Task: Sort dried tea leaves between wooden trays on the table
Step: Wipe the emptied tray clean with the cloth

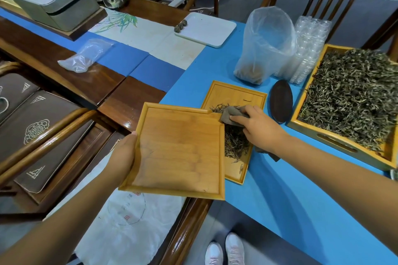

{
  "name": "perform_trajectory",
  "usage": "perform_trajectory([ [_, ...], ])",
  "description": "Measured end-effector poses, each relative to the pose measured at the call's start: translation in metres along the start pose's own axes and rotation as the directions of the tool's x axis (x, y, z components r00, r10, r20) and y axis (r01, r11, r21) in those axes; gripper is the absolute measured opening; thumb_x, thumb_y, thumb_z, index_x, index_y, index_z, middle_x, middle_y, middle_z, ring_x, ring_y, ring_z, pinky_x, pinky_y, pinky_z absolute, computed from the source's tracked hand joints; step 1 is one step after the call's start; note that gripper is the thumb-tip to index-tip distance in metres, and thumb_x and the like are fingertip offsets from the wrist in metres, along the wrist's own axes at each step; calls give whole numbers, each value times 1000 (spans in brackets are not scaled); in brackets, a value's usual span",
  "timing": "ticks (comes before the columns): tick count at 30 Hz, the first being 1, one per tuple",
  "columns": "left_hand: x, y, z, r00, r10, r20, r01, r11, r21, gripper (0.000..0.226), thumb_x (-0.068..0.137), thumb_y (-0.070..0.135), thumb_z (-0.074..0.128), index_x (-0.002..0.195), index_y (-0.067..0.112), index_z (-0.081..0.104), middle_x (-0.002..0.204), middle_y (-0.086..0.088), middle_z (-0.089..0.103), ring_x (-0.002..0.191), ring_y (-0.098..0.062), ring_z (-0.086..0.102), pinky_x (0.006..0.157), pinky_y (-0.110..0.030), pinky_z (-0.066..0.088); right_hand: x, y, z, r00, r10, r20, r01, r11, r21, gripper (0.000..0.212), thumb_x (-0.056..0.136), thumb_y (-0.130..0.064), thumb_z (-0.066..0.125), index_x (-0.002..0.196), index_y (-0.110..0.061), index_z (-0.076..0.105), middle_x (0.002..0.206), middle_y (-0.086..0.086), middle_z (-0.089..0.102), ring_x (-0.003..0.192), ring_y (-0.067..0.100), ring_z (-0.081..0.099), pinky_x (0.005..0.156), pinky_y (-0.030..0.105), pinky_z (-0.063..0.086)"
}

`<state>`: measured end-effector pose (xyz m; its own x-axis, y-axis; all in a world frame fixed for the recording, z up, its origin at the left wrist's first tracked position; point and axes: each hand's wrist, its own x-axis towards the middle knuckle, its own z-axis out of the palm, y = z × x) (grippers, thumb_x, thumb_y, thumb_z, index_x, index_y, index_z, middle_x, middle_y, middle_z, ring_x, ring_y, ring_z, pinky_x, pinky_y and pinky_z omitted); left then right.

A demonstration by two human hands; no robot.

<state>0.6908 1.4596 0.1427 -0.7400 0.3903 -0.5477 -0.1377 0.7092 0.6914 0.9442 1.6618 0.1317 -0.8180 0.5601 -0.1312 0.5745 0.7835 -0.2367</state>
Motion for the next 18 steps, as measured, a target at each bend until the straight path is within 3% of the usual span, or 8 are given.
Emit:
perform_trajectory([
  [2,-3,1,7,999,46,2,-46,998,-51,29,97,36,35,73,26,49,74,1,52,69,-16,50,57,-29,38,-4,2,-2,999,13,-32,-12,1000,26,53,89,-5,46,140,-18,38,131,13,39,118,29,34,97,40,38],
  [4,-6,5,14,998,66,5,-66,996,-64,30,96,34,36,71,25,50,70,-1,51,64,-15,48,52,-28,36,-10,5,-4,998,35,-53,-32,998,44,53,89,-5,46,139,-17,39,130,13,40,118,30,35,96,40,39],
  [11,-9,13,51,981,178,77,-171,982,-83,32,96,35,34,76,21,55,74,3,56,71,-14,52,58,-27,39,-48,27,-16,984,119,-135,-112,992,57,51,89,-6,48,138,-17,42,128,15,42,110,31,39,92,42,42],
  [15,-19,20,83,953,275,129,-281,959,26,29,97,43,32,81,32,53,80,16,52,73,-1,49,68,-27,36,-79,45,-22,960,213,-179,-201,976,83,50,87,-3,49,136,-15,45,126,15,43,110,31,39,91,40,42],
  [16,-23,22,91,937,309,165,-320,946,44,29,97,44,33,81,32,55,81,18,54,71,2,52,69,-23,37,-88,50,-23,953,237,-190,-223,971,91,50,86,-2,50,135,-14,46,125,15,44,109,32,40,91,39,40],
  [18,-31,27,108,896,379,231,-399,916,45,31,97,42,36,78,29,58,78,17,57,64,10,57,57,-10,38,-109,60,-24,934,291,-208,-274,956,107,49,86,-1,50,134,-13,48,122,17,46,106,33,41,92,39,38],
])
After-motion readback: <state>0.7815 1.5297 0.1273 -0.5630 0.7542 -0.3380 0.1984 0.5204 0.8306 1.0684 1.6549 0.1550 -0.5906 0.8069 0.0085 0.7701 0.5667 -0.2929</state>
